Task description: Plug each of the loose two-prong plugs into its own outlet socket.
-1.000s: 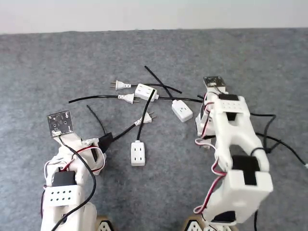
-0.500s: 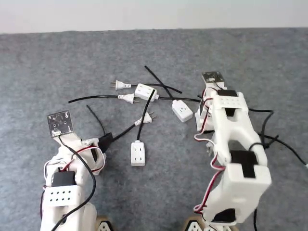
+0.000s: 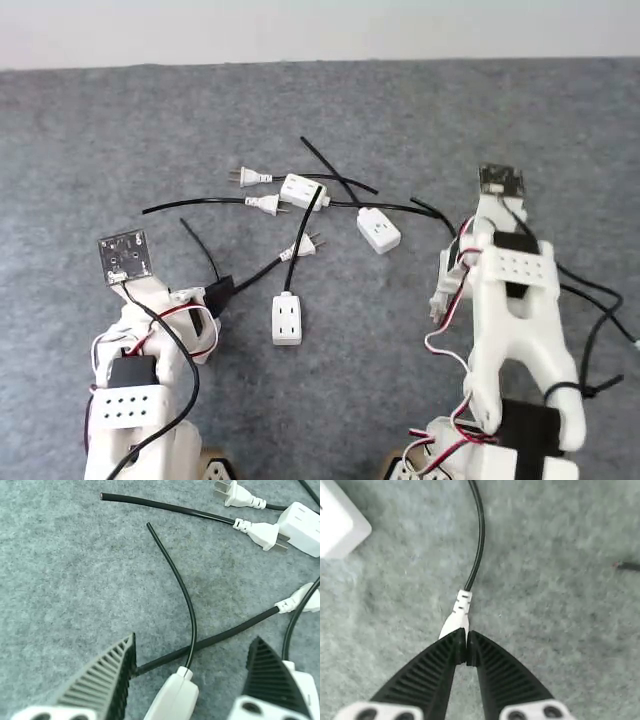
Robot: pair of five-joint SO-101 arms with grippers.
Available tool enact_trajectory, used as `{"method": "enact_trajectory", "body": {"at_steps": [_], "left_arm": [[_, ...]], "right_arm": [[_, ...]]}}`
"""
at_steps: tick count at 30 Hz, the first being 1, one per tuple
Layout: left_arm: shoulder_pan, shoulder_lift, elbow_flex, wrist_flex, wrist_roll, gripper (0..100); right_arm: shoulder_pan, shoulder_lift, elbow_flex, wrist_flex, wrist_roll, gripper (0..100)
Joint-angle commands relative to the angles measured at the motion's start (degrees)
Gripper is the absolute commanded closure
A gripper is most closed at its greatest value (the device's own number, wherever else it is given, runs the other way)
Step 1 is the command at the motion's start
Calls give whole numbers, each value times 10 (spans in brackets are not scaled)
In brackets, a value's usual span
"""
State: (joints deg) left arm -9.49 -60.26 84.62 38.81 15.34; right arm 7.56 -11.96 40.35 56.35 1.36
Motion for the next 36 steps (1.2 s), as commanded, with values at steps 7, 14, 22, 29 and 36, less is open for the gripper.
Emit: {"method": "enact_trajectory", "body": {"at_steps": [7,14,22,29,36], "left_arm": [[-3,-8,-5,2,-4,667],[-3,-8,-5,2,-4,667],[-3,-8,-5,2,-4,667],[-3,-8,-5,2,-4,667],[-3,-8,-5,2,-4,667]], "right_arm": [[-27,56,-2,-80,-48,967],[-33,151,-98,-34,-50,984],[-31,165,-115,-29,-53,983],[-26,170,-122,-33,-122,983],[-27,171,-121,-29,-124,965]]}}
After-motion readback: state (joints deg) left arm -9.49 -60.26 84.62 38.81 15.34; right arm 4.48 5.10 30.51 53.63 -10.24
